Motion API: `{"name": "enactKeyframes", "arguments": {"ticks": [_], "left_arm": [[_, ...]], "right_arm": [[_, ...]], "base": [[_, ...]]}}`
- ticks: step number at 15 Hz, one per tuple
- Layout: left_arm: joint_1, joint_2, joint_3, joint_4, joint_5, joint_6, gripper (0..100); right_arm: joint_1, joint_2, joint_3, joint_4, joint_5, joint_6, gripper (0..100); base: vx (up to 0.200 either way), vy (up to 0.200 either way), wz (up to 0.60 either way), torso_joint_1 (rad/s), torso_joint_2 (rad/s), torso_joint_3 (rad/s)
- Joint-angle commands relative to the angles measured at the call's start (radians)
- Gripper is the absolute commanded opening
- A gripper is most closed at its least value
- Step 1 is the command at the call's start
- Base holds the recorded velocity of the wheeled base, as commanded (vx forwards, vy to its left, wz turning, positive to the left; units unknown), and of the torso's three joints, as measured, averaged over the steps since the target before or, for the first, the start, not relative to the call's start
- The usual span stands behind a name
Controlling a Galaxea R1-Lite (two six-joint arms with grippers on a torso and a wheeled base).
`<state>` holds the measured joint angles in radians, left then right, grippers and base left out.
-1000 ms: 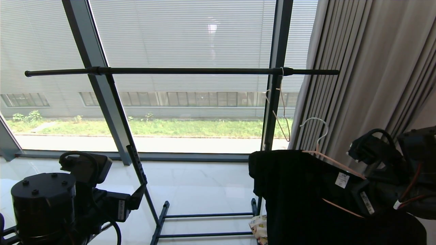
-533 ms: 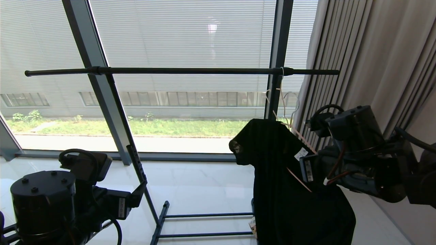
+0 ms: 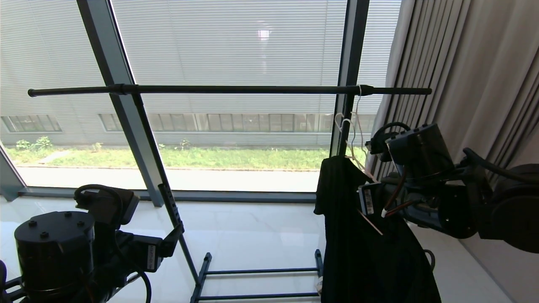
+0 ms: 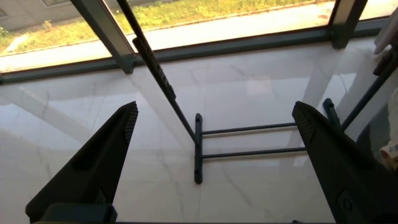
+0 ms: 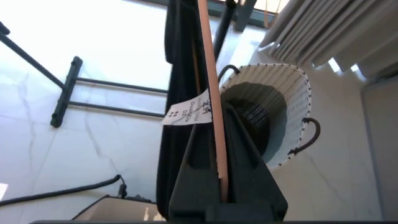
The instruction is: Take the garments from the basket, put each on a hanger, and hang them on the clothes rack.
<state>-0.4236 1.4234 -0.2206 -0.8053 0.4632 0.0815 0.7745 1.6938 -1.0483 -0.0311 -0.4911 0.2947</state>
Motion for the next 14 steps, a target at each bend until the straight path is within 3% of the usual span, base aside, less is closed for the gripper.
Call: {"name": "enactKeyframes", "arguments": {"ticks": [1, 6, 14], "left_arm": [[-0.003, -0.001, 0.0, -0.002, 0.0, 0.0, 100], [-0.004, -0.006, 0.003, -0.002, -0.001, 0.003, 100], [-0.026, -0.009, 0.006, -0.002, -0.005, 0.004, 100]], "right_arm": [[0.0, 0.006, -0.013, 0.0, -0.001, -0.002, 0], [-0.02, 0.003, -0.016, -0.001, -0.046, -0.002, 0], [-0.077, -0.006, -0.018, -0.072, -0.073, -0.069, 0]], "base": [[0.2, 0.2, 0.0, 0.012, 0.01, -0.002], [0.2, 0.2, 0.0, 0.002, 0.0, 0.002], [0.2, 0.0, 0.0, 0.003, 0.0, -0.001]]}}
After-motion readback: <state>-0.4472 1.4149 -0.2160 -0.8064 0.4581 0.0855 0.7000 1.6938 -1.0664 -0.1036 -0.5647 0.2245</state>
